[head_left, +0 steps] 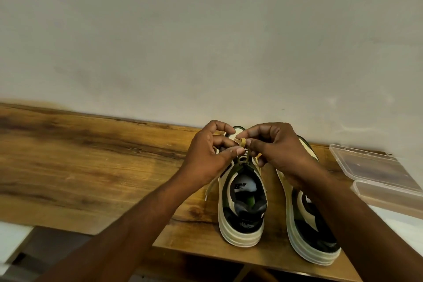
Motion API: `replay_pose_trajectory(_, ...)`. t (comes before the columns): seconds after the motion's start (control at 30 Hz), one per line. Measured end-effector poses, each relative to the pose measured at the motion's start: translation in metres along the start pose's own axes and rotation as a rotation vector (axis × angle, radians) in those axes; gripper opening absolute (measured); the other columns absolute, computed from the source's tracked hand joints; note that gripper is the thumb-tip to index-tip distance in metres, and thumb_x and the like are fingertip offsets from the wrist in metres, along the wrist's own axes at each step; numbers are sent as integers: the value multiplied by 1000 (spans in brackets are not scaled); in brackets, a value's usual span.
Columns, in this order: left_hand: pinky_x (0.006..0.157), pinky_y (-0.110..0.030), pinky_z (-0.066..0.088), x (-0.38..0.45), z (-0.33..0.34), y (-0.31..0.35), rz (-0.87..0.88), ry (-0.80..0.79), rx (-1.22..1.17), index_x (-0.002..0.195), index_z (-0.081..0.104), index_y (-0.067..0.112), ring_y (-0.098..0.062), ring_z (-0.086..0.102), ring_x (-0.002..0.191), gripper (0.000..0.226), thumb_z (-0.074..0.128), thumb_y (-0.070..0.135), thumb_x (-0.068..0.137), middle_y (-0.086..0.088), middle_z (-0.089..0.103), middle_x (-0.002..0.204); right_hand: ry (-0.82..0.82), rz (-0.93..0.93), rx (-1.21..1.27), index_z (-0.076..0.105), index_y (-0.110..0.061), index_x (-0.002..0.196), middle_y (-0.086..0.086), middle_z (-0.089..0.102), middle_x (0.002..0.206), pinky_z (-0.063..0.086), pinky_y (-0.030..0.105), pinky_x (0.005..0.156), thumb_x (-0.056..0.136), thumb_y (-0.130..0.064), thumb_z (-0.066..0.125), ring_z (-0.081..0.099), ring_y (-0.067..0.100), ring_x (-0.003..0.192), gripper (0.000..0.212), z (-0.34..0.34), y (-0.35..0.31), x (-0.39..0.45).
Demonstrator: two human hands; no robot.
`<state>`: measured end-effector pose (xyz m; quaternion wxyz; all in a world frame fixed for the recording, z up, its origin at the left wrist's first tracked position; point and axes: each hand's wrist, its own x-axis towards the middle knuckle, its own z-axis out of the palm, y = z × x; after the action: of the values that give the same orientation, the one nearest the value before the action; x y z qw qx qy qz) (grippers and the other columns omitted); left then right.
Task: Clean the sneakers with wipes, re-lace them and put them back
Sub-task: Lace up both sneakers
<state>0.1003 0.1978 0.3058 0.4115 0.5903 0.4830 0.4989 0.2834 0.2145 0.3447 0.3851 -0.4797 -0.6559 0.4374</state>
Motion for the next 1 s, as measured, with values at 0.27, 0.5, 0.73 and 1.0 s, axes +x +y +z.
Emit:
replay_pose_trajectory(0.27, 77, -26, 61, 0, -4, 6, -165, -3, -178, 108, 74, 6, -23, 79, 87, 24, 83, 4, 85, -12, 80, 88, -143, -77, -175, 82, -16, 102, 1, 78, 85, 57, 25, 58, 91, -7, 78, 71, 15, 68, 15, -13, -9, 1)
replay_pose_trajectory(0.5, 68, -24, 58, -4, 6, 9, -231, 99, -321, 89, 72, 6, -21, 77, 78, 17, 86, 3, 80, -16, 80, 88, -37, -83, -116, 81, -16, 96, 6, 77, 77, 58, 34, 56, 93, -14, 77, 72, 23, 69, 6, -10, -5, 2)
replay_pose_trajectory(0.73, 72, -26, 60, -6, 5, 6, -220, 68, -319, 88, 71, 5, -21, 75, 80, 15, 83, -1, 82, -18, 79, 92, 171, 10, -92, 76, -11, 94, 8, 72, 67, 48, 27, 43, 95, -10, 74, 67, 18, 55, 2, 5, 4, 3)
replay_pose_trajectory(1.0, 65, -26, 58, -8, 2, 6, -208, 153, -295, 87, 72, 3, -22, 77, 74, 14, 85, 1, 82, -16, 79, 85, 160, -41, -178, 79, -20, 90, -2, 76, 72, 47, 21, 53, 89, -20, 82, 70, 8, 60, 3, 10, 1, 4)
